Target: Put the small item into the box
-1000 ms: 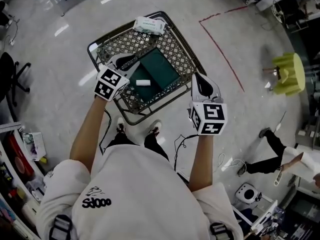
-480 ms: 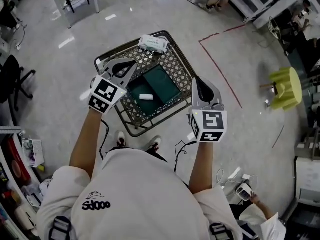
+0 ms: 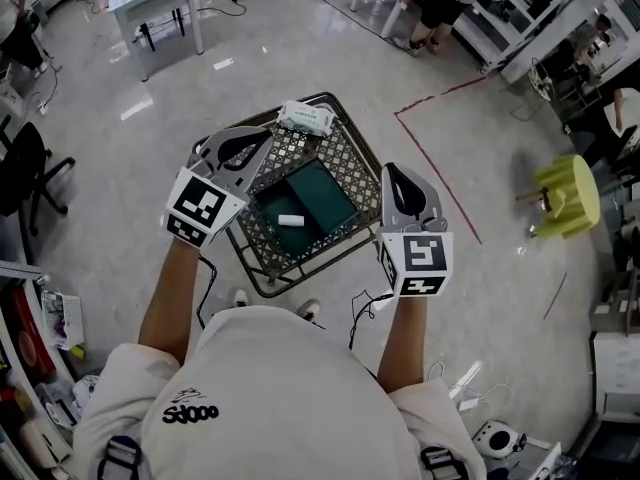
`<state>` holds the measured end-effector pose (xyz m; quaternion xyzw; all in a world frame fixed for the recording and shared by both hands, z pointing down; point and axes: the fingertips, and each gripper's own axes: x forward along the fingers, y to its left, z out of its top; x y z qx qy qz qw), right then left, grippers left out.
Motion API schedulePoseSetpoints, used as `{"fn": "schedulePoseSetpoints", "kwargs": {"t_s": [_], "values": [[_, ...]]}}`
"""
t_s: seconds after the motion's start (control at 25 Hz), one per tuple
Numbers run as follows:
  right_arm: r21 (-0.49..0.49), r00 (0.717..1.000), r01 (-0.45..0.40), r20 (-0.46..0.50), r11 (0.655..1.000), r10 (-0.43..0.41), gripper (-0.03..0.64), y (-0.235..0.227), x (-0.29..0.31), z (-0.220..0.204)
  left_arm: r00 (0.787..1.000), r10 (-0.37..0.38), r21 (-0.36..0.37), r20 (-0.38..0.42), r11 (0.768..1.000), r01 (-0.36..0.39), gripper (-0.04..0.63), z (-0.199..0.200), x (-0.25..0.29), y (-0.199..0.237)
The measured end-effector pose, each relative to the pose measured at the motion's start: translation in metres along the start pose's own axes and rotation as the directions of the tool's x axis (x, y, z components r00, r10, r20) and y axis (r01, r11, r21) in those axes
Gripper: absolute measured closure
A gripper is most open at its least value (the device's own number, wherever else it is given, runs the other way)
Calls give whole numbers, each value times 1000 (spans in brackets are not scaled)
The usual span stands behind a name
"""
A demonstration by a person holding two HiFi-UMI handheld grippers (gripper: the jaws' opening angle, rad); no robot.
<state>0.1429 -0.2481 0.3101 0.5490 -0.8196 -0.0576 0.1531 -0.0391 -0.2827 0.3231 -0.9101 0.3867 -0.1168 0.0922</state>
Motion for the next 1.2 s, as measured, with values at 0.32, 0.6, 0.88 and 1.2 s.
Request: {"fn": "schedulePoseSetpoints", "kwargs": {"t_s": [0.32,0.6,0.88,1.2], "values": [[-40,1000,3,9,999,-2,606,-4,-1,10,998,32,30,54,999,-34,589,24,-11,8],[-45,1000,3,0,999,-3,606,-3,-1,9,998,30,26,52,999,-31,589,21,-10,8],[-42,1000,9,-17,999,-10,606,-3,-3,3,999,14,23,41,1000,-15,589,17,-9,4],[-24,1000,10,-2,1000,-10,606,1,-5,8,999,-6,25,35,1000,5,589,17,-7,-2]]}}
